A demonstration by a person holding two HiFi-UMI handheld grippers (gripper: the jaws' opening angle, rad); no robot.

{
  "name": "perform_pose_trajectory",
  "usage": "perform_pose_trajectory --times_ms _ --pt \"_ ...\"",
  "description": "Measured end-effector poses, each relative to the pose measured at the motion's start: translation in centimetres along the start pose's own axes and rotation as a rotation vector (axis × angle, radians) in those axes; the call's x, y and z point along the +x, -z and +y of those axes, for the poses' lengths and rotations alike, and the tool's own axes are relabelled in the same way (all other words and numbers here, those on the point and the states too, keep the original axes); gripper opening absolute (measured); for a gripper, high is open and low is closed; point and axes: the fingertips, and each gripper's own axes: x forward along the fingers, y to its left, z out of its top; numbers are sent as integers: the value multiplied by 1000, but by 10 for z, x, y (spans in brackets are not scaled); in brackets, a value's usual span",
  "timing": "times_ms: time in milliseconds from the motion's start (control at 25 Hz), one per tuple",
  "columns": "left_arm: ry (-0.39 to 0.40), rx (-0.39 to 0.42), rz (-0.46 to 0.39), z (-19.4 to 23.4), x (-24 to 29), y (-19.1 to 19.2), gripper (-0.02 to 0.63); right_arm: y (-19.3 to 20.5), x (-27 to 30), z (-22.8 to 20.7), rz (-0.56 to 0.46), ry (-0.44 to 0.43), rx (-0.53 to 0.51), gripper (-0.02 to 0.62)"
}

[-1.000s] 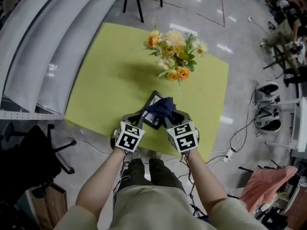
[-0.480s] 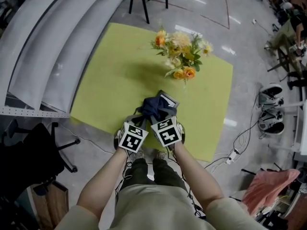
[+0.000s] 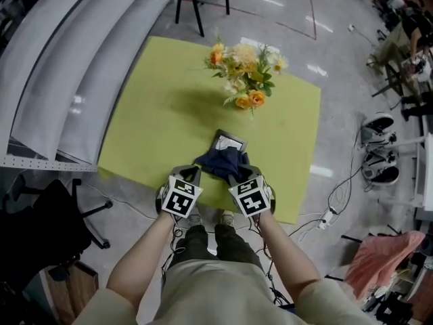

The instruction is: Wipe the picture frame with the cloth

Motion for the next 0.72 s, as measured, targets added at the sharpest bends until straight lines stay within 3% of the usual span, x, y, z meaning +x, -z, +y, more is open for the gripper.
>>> perform_pose_trajectory --times_ms 240,440,720 --pt "-26 2 -50 1 -30 -13 8 -1 -56 -19 -65 37 96 98" --pt "-33 -63 -148 0 -67 -41 8 -28 -112 -25 -233 24 128 98" --pt "-56 -9 -321 -6 -135 -105 8 -76 -200 -28 -440 86 131 98"
